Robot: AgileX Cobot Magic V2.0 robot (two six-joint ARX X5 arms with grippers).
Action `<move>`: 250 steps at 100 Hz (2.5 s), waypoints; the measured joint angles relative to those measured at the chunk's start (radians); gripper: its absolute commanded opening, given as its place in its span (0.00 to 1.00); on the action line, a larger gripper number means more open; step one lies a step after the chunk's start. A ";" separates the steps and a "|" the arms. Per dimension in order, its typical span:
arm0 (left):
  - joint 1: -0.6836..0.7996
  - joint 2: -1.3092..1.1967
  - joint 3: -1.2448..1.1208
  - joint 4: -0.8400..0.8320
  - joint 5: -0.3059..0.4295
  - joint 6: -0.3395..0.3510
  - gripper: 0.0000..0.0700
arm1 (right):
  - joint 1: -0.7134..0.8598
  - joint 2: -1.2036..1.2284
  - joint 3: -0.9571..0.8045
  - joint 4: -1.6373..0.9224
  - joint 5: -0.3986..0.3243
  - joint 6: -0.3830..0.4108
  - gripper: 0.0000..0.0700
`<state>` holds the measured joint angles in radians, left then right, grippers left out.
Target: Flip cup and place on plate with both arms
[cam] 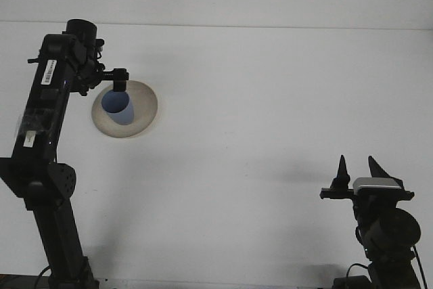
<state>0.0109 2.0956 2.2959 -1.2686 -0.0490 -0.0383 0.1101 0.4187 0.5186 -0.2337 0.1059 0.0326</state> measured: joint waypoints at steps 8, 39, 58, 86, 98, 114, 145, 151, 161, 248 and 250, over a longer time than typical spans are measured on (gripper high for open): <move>-0.002 -0.058 -0.009 -0.002 0.000 -0.002 0.83 | 0.000 0.000 0.000 0.000 0.001 0.000 0.60; -0.057 -0.381 -0.154 -0.001 0.000 -0.011 0.84 | 0.000 0.000 0.000 0.000 0.003 -0.002 0.60; -0.082 -0.567 -0.382 0.109 0.001 -0.024 0.83 | 0.000 0.000 0.000 0.000 0.003 -0.003 0.60; -0.088 -0.925 -0.820 0.345 0.001 -0.032 0.83 | 0.000 0.000 0.000 -0.002 0.003 -0.003 0.59; -0.088 -1.063 -1.001 0.465 0.001 -0.033 0.84 | 0.000 0.000 0.000 -0.010 0.003 -0.003 0.60; -0.088 -1.292 -1.252 0.679 0.001 -0.055 0.83 | 0.000 0.000 0.000 -0.009 0.003 -0.003 0.60; -0.088 -1.690 -1.701 0.937 0.003 -0.055 0.83 | 0.000 0.000 0.000 -0.009 0.003 -0.003 0.60; -0.088 -1.740 -1.736 0.964 0.006 -0.056 0.83 | 0.000 0.000 0.000 -0.009 0.003 -0.003 0.59; -0.088 -1.783 -1.737 0.993 0.007 -0.050 0.83 | 0.000 0.000 0.000 -0.008 0.003 -0.003 0.59; -0.088 -1.788 -1.728 0.992 0.011 -0.038 0.02 | 0.000 0.000 0.000 -0.008 0.003 -0.003 0.00; -0.088 -1.788 -1.728 0.992 0.011 -0.038 0.02 | 0.000 0.000 0.000 -0.008 0.003 -0.003 0.00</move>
<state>-0.0772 0.3077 0.5682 -0.2764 -0.0383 -0.0765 0.1101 0.4187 0.5186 -0.2420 0.1093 0.0296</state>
